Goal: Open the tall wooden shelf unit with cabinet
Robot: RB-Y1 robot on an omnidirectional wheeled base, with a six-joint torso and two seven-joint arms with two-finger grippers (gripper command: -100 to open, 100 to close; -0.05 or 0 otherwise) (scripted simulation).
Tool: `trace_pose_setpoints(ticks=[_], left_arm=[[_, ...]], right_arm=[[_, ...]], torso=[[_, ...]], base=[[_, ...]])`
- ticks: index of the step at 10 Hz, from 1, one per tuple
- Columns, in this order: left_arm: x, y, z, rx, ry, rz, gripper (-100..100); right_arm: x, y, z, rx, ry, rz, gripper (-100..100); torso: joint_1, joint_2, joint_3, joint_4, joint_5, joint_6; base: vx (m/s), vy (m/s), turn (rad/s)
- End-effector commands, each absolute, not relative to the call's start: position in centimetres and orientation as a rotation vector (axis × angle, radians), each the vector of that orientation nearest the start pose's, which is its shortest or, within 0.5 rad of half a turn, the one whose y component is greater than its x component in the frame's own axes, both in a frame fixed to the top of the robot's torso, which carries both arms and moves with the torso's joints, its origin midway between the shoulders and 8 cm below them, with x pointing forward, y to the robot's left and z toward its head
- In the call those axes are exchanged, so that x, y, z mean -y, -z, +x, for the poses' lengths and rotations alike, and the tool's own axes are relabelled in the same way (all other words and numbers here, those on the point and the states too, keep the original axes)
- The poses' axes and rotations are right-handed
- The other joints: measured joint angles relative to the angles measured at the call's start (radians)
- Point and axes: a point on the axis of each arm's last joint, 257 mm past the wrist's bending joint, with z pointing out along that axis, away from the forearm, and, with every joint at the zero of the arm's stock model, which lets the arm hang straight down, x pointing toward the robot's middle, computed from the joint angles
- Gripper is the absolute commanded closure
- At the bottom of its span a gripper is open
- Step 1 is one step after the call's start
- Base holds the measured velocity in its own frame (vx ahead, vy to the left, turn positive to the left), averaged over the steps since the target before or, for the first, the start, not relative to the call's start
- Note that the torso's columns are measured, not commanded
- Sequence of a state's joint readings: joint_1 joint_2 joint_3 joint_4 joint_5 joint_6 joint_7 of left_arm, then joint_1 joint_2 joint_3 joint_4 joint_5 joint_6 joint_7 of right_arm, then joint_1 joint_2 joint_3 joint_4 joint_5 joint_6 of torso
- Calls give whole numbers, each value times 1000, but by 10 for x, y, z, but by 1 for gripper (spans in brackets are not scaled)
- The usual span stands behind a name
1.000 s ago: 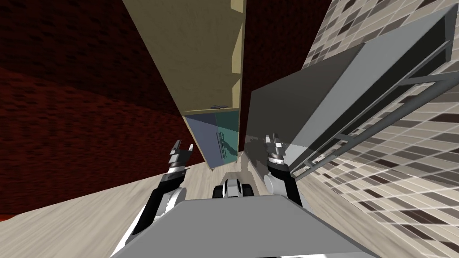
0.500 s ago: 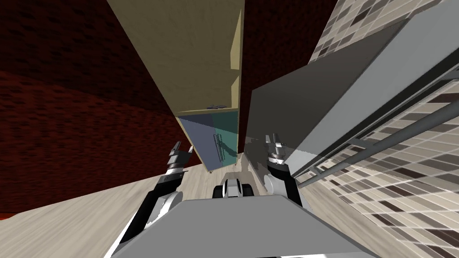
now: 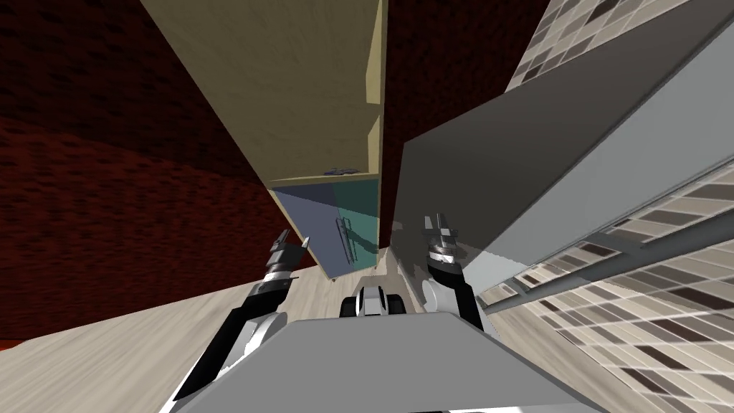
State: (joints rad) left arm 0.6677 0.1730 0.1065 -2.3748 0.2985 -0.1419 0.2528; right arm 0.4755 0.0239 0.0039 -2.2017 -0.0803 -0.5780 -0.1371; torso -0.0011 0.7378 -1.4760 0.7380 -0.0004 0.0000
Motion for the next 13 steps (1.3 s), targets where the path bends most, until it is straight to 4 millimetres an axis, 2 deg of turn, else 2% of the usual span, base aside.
trace_pose_setpoints(ticks=[1,13], left_arm=[[-345,67,347,-756,1451,-1247,-100],[-358,137,324,-712,1444,-1666,-100]], right_arm=[[290,-12,346,-479,-1492,756,0],[289,-12,346,-479,-1492,756,0]], torso=[[2,0,0,0,0,0],[1,1,1,0,0,0]], base=[[94,-69,34],[100,-84,36]])
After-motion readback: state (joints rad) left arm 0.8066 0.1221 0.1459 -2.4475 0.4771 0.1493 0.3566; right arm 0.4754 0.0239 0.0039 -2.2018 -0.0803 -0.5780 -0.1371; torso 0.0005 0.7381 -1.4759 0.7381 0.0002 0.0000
